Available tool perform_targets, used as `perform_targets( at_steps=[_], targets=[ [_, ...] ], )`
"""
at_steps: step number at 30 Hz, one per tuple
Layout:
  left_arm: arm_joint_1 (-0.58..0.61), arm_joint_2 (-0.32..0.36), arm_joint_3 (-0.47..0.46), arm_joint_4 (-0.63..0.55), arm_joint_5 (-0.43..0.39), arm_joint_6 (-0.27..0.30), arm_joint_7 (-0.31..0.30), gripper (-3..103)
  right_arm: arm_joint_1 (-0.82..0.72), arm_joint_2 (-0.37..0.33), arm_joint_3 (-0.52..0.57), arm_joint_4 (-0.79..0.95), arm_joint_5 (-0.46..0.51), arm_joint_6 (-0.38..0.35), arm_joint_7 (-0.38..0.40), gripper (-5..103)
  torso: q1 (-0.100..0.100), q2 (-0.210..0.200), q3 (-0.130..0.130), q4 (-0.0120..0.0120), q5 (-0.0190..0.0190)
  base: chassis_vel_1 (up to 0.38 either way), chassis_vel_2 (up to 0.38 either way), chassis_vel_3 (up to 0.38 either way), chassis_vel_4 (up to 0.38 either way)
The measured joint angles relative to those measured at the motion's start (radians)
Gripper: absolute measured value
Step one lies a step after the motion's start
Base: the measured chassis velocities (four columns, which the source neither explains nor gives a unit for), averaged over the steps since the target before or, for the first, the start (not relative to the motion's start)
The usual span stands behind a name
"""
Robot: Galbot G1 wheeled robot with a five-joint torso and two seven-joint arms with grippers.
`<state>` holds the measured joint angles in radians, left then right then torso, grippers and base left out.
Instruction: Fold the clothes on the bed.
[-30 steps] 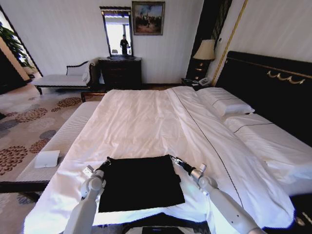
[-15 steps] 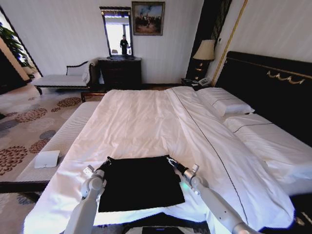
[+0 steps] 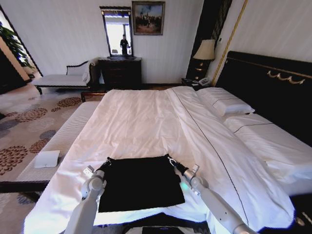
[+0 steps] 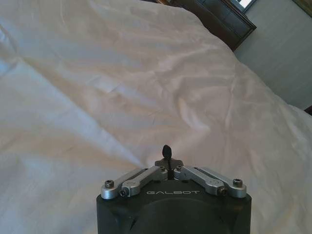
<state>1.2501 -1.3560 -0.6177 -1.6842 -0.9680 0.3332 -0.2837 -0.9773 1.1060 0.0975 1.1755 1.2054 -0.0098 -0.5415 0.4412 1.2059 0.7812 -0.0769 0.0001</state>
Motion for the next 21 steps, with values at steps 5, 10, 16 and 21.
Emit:
perform_targets(
  at_steps=[5, 10, 16, 21],
  targets=[
    [0.002, 0.002, 0.001, -0.014, -0.004, -0.004, 0.008, 0, -0.032, -0.020, 0.013, 0.054, -0.006, 0.036, -0.007, 1, 0.000, 0.000, 0.000, -0.0001, -0.0002, 0.000, 0.000, 0.000, 0.000],
    [0.009, 0.018, -0.013, -0.093, -0.066, -0.025, 0.030, 0, -0.077, -0.040, 0.052, 0.179, 0.024, 0.145, -0.009, 1, 0.000, 0.000, 0.000, -0.0002, -0.0003, 0.000, 0.000, 0.000, 0.000],
    [0.033, 0.064, -0.052, -0.264, -0.164, -0.056, 0.077, 0, -0.143, -0.075, 0.137, 0.375, 0.086, 0.241, 0.022, 1, 0.000, 0.000, 0.000, -0.0002, 0.0000, 0.000, 0.000, 0.000, 0.000],
    [0.045, 0.082, -0.076, -0.390, -0.218, -0.065, 0.092, 0, -0.199, -0.096, 0.222, 0.554, 0.105, 0.263, 0.059, 1, 0.000, 0.000, 0.000, -0.0001, -0.0002, 0.000, 0.000, 0.000, 0.000]
  ],
)
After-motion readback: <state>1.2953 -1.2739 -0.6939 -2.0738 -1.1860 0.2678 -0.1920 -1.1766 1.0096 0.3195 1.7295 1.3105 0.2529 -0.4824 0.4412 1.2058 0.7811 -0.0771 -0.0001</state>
